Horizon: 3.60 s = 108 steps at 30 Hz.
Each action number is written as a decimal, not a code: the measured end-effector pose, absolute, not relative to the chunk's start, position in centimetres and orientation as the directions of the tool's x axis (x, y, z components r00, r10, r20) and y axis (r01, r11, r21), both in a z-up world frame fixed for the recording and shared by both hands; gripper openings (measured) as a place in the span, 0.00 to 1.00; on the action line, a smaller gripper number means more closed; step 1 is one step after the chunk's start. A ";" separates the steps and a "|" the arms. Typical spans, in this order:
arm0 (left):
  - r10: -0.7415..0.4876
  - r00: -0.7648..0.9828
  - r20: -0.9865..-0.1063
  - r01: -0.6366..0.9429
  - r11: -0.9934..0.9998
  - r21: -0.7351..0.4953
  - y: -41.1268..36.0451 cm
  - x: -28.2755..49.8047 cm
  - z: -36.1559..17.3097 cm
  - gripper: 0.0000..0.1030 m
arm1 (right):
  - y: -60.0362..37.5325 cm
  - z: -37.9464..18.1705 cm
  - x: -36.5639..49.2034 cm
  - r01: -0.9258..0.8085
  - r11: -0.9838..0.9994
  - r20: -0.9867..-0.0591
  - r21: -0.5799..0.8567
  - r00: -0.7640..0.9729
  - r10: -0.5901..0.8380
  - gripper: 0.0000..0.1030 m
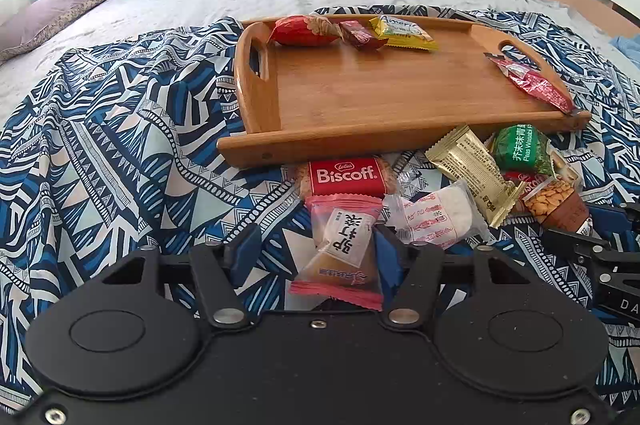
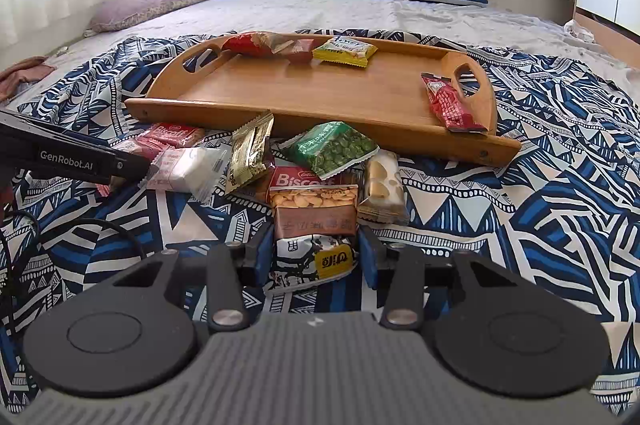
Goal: Organize snacks
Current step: 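Grasp the pink-labelled pack with the left tool while the right tool grasps the brown biscuit pack, then carry the pink-labelled pack and brown biscuit pack over the tray with both tools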
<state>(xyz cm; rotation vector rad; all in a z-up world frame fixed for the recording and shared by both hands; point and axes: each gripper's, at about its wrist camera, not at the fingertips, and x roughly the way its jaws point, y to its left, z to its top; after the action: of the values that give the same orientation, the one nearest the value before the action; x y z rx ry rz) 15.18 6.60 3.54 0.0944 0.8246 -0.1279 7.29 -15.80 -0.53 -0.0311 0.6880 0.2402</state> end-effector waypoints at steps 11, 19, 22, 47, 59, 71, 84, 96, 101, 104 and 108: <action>-0.134 0.686 -0.715 0.169 0.985 -0.023 7.3 14.8 3.3 0.31 | -15.3 -0.5 7.1 -0.219 0.975 -0.635 0.025 0.750 0.185 0.46; -0.166 0.696 -0.698 0.184 0.982 -0.050 7.6 14.3 3.4 0.27 | -15.1 -0.4 6.9 -0.215 0.977 -0.637 0.016 0.751 0.176 0.46; -0.176 0.699 -0.693 0.195 0.979 -0.052 7.4 13.9 3.7 0.27 | -15.2 -0.2 6.7 -0.209 0.978 -0.634 0.021 0.753 0.175 0.46; -0.250 0.728 -0.638 0.248 0.964 -0.095 4.9 12.7 7.7 0.28 | -17.7 4.6 6.0 -0.206 0.968 -0.536 0.141 0.807 0.250 0.46; -0.299 0.750 -0.590 0.301 0.949 -0.099 2.1 14.3 9.6 0.23 | -19.3 6.4 8.1 -0.195 0.970 -0.502 0.143 0.831 0.241 0.46; -0.251 0.698 -0.671 0.273 0.959 -0.075 1.6 16.0 6.7 0.50 | -19.7 5.3 8.8 -0.191 0.970 -0.524 0.147 0.817 0.241 0.46; -0.223 0.658 -0.719 0.300 0.954 -0.022 0.2 18.9 4.5 0.51 | -20.1 4.8 9.2 -0.188 0.971 -0.542 0.148 0.806 0.239 0.46; -0.211 0.686 -0.697 0.304 0.953 0.011 0.1 18.6 3.9 0.27 | -20.7 5.2 9.4 -0.178 0.974 -0.536 0.142 0.813 0.227 0.46; -0.229 0.715 -0.660 0.281 0.959 -0.028 0.8 17.6 4.9 0.26 | -20.7 5.2 9.3 -0.185 0.972 -0.530 0.143 0.815 0.233 0.46; -0.265 0.718 -0.644 0.300 0.952 -0.058 1.0 17.1 5.9 0.26 | -20.7 5.4 9.6 -0.186 0.970 -0.527 0.155 0.815 0.241 0.46; -0.295 0.721 -0.627 0.308 0.947 -0.091 0.9 16.8 7.0 0.26 | -21.3 5.7 10.1 -0.162 0.970 -0.512 0.180 0.827 0.233 0.46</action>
<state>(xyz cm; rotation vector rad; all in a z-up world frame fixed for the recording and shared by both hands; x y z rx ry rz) 16.80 0.91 6.96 0.0200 0.6890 -0.3330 10.14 -21.26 5.67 0.1314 0.5596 0.2101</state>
